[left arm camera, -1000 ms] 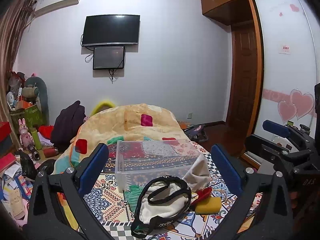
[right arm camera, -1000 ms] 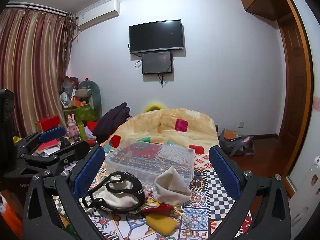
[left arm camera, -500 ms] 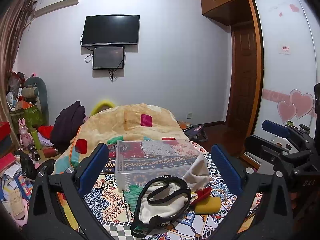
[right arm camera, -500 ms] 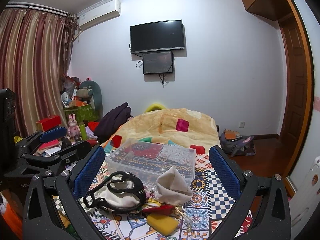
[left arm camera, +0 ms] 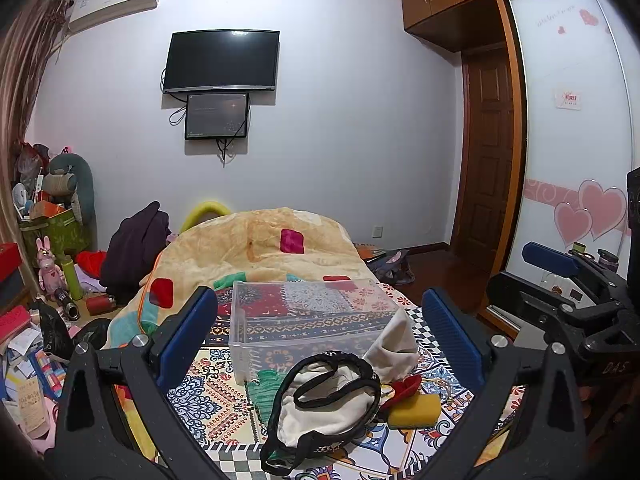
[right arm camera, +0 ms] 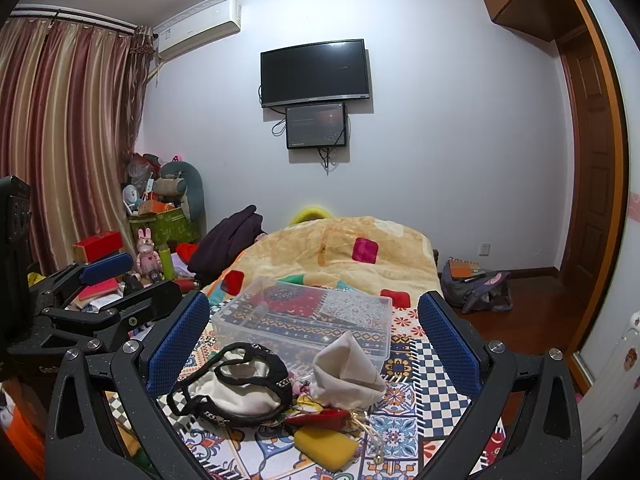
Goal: Organize soft objects
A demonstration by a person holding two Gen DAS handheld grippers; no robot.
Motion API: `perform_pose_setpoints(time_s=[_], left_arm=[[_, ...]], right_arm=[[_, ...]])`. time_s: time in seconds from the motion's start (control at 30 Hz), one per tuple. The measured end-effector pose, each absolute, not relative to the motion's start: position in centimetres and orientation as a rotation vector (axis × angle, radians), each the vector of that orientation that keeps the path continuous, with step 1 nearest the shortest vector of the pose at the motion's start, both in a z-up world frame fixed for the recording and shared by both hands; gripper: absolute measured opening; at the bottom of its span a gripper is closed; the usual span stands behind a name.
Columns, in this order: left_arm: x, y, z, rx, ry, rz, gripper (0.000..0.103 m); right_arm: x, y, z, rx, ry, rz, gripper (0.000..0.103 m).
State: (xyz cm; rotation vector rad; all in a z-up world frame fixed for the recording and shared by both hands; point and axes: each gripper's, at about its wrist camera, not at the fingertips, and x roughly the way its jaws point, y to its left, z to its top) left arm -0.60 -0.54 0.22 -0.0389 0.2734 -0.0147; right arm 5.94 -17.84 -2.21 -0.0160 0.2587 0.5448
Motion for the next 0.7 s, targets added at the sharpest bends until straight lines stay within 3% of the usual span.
perform_pose_setpoints(time_s=[0.7], left_arm=[[-0.63,-0.54,0.16,-0.050,0.277,-0.022,0.103]], right_arm=[[5.89,-17.80,-2.33,-0.013,0.262,0.547,0.103]])
